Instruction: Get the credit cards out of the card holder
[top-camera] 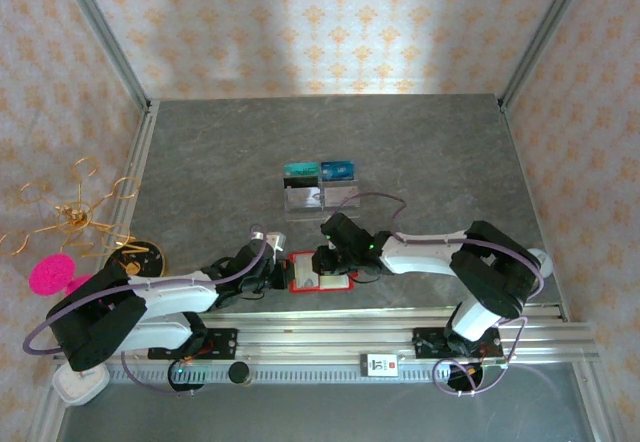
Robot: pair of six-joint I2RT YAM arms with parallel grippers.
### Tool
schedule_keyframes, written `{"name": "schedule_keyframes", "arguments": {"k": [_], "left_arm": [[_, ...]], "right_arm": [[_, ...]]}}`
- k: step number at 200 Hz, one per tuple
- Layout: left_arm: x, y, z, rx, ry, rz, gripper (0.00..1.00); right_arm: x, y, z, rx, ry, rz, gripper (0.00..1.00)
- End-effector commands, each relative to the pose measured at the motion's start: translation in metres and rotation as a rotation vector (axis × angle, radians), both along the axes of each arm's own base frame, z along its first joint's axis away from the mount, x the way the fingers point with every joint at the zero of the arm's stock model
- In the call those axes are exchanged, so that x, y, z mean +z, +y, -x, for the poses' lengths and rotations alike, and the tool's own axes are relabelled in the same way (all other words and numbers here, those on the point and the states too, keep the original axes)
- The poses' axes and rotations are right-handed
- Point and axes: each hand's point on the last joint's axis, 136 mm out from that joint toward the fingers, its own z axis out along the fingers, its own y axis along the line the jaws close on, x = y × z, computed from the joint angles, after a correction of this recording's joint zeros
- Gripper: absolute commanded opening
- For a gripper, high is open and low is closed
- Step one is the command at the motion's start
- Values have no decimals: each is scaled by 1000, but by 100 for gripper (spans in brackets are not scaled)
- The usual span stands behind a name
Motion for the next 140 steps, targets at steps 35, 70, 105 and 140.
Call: {"name": "schedule_keyframes", "arguments": {"k": [35, 70, 105, 140], "left_arm": [[-20, 13, 11, -19, 38, -65, 0], [-23, 14, 12, -22, 45, -72, 0], [-27, 14, 14, -25, 55, -69, 0], [-30, 8, 15, -49, 70, -60, 0]], "right_arm": [[-18, -17, -1, -63, 25, 83, 15], [-25, -20, 0, -76, 42, 109, 15], [-31, -21, 4, -65, 61, 115, 16], [-35, -11, 12, -31, 103, 56, 16]]}}
